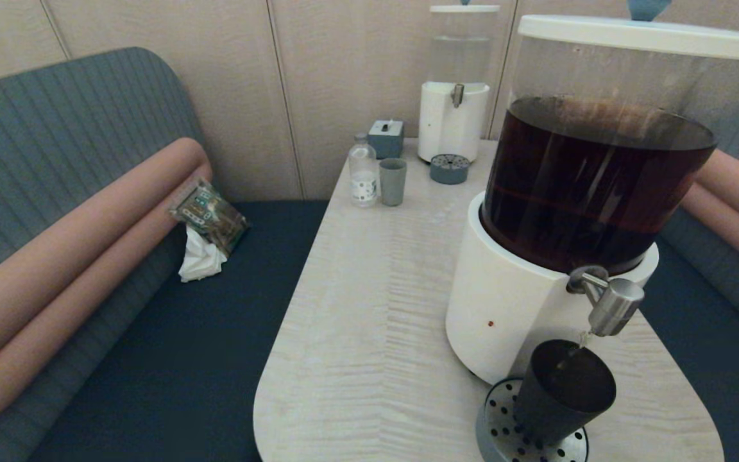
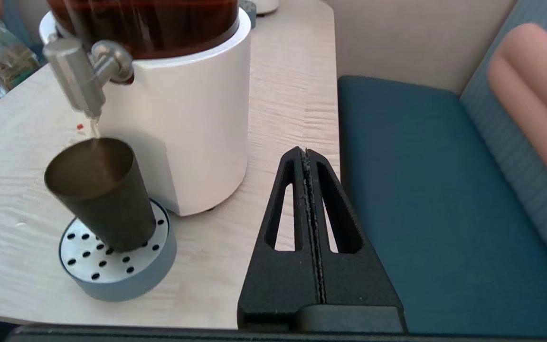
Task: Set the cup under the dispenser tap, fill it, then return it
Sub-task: Turn off the faucet
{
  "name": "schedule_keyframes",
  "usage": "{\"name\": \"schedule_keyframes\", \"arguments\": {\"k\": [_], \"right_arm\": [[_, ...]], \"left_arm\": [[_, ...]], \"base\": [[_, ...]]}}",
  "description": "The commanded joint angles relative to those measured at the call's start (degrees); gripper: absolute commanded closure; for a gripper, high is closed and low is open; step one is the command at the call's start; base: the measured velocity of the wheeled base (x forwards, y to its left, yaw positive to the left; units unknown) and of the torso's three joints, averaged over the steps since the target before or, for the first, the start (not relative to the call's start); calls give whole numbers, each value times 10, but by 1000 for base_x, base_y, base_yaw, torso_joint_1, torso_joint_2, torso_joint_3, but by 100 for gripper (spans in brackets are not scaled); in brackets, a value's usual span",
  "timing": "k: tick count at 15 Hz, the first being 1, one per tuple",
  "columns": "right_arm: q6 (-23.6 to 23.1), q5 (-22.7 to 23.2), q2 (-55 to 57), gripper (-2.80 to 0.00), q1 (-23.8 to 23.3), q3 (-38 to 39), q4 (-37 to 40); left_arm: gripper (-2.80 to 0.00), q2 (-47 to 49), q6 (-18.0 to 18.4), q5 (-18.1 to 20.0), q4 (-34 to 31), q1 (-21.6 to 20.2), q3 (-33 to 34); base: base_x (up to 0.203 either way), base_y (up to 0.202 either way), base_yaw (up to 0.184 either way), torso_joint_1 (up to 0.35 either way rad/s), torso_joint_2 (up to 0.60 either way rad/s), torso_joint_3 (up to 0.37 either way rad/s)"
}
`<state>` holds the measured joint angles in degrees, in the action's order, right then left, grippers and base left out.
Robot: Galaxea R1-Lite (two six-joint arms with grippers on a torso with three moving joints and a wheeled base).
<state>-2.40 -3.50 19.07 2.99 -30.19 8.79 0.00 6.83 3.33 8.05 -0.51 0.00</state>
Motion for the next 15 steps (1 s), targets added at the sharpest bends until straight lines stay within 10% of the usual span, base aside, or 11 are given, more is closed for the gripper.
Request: {"name": "schedule_keyframes", "arguments": {"k": [1,15], "right_arm": [[-2,1,-41,0,-2,21,0],[-21,26,-191,0,-32,281,-67]], "left_arm": [[0,0,0,0,1,0,23],[0,1,0,0,1,0,23]], "base": [[0,0,0,0,0,0],[0,0,0,0,0,0]]}}
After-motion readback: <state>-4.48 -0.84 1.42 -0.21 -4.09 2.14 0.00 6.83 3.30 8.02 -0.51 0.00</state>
